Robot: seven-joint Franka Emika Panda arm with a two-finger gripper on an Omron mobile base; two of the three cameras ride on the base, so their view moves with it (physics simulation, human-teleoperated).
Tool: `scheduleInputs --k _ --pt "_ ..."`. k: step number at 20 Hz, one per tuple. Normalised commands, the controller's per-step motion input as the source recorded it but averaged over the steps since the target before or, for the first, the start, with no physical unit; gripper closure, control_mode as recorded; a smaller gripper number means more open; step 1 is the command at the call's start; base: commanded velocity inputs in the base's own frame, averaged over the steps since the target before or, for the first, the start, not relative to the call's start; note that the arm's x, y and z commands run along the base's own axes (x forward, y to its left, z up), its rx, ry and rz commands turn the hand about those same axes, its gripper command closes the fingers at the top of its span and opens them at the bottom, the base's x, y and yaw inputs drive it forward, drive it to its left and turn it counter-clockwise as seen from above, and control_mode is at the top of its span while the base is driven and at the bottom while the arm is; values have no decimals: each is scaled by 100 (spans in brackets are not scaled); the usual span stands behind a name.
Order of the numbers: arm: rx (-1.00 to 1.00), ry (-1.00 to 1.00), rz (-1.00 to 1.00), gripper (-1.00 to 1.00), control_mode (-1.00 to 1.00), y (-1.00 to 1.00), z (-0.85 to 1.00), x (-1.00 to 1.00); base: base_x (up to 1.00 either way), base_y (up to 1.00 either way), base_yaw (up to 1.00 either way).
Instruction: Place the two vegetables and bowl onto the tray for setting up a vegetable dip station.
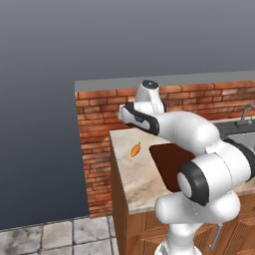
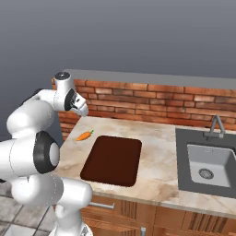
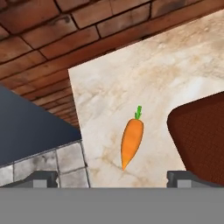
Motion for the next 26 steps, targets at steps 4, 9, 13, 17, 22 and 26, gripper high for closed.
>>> scheduleInputs --k 4,9,13,17,22,26 --pt "-3 -2 -10 -100 -100 -16 -22 0 0 0 0" --pt "0 2 -11 -100 -100 -16 -18 0 0 0 0" --pt "0 12 -11 -100 -100 -8 -16 -3 0 0 0" --pt "0 12 -12 -100 -100 -2 -22 0 0 0 0" --pt "0 11 -12 -100 -100 -1 -18 0 0 0 0" --pt "1 5 -3 -100 -100 -1 -24 13 0 0 0"
